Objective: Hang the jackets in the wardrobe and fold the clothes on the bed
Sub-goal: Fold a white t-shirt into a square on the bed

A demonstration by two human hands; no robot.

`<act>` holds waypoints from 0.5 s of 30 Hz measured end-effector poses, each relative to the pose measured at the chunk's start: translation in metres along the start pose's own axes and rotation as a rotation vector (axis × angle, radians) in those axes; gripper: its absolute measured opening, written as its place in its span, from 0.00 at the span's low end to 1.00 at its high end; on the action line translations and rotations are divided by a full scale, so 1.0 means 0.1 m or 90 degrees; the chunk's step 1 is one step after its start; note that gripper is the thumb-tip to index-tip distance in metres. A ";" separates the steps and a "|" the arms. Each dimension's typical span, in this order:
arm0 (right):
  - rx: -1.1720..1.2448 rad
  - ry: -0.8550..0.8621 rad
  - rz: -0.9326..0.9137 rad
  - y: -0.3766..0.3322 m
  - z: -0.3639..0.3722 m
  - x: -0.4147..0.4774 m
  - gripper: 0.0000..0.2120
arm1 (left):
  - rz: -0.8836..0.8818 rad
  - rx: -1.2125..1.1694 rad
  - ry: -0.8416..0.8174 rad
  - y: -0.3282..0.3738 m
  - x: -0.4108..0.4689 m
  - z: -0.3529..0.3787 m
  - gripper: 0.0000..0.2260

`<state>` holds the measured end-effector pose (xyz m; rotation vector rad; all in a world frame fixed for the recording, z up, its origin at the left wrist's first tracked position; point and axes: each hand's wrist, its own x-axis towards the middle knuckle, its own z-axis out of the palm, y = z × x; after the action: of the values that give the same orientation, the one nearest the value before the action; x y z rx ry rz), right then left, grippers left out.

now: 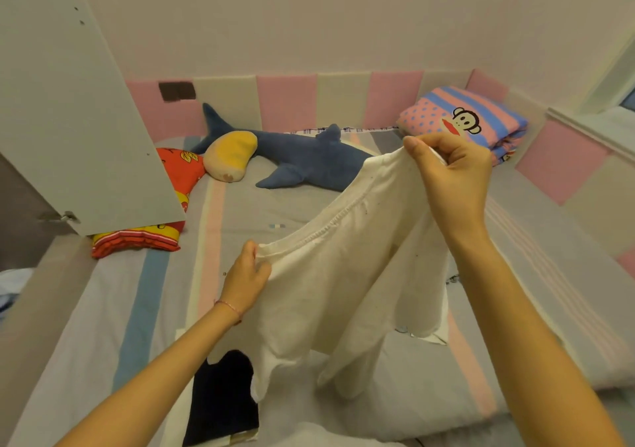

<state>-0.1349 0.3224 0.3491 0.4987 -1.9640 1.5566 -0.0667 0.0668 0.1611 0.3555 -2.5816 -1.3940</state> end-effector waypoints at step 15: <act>0.034 0.111 0.009 -0.03 -0.09 -0.15 0.07 | -0.045 0.029 0.066 0.02 0.10 0.08 0.04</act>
<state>-0.1197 0.3299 0.3425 0.3580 -1.8012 1.6088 -0.0790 0.0711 0.1589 0.5157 -2.5429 -1.3048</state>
